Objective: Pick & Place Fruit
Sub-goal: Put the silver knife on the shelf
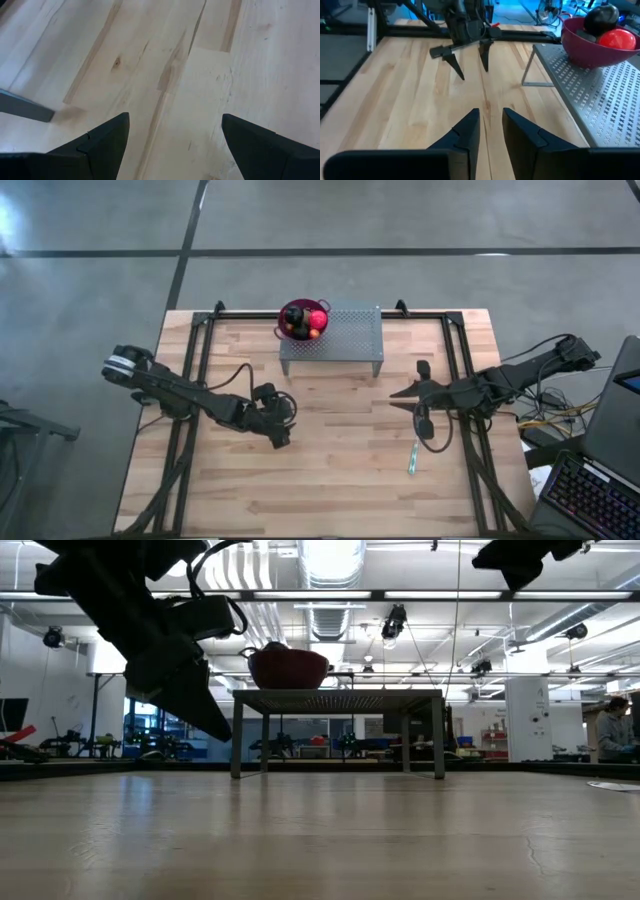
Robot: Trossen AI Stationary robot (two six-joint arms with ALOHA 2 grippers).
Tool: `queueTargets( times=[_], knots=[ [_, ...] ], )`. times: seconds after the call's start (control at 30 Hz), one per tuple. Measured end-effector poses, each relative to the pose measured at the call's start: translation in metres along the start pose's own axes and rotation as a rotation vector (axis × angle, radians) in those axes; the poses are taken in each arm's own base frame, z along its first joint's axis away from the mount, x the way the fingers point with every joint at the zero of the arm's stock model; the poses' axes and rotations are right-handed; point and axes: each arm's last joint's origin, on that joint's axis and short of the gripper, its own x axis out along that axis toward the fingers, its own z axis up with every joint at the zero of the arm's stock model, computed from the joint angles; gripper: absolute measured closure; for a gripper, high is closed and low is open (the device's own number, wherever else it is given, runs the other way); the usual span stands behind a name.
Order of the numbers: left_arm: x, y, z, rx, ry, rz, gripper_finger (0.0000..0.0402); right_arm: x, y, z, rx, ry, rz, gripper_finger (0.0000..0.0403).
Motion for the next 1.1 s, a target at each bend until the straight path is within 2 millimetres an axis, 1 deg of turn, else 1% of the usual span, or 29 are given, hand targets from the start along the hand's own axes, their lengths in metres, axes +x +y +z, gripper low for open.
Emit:
queueTargets(
  times=[0.17, 0.23, 0.4, 0.5, 0.57, 0.67, 0.77, 0.83, 0.97, 1.1],
  knots=[
    [0.000, 0.000, 0.000, -0.001, 0.000, 0.000, 0.0080, 0.008, 0.005, 0.008, 0.056, -0.072, 0.003, 0.0340],
    [0.000, 0.000, 0.000, 0.000, 0.001, 0.000, 0.0080, 0.013, 0.008, 0.008, 0.070, -0.073, 0.041, 0.0344],
    [0.000, 0.000, 0.000, 0.000, 0.000, 0.000, 0.0080, 0.035, 0.019, 0.009, -0.024, -0.095, 0.073, 0.0350],
    [0.000, 0.000, 0.000, 0.000, 0.001, 0.000, 0.0080, 0.047, 0.023, 0.004, -0.075, -0.059, 0.066, 0.0347],
    [0.000, 0.000, 0.000, 0.000, 0.000, 0.001, 0.0080, 0.053, 0.025, -0.001, -0.084, -0.002, 0.062, 0.0340],
    [0.000, 0.000, 0.000, 0.000, 0.000, 0.000, 0.0080, 0.062, 0.029, -0.005, -0.008, 0.068, 0.046, 0.0326],
    [0.000, 0.000, 0.000, -0.001, 0.001, 0.001, 0.0080, 0.067, 0.029, -0.008, 0.028, 0.196, 0.012, 0.0309],
    [0.000, 0.000, 0.000, -0.001, 0.001, 0.001, 0.0080, 0.069, 0.030, -0.010, 0.107, 0.295, -0.026, 0.0301],
    [0.000, 0.000, 0.000, -0.001, 0.000, 0.001, 0.0080, 0.062, 0.028, -0.009, 0.317, 0.548, -0.148, 0.0291],
    [0.000, 0.000, 0.000, -0.001, 0.000, 0.001, 0.0080, 0.048, 0.028, -0.008, 0.457, 0.778, -0.350, 0.0276]
  ],
)
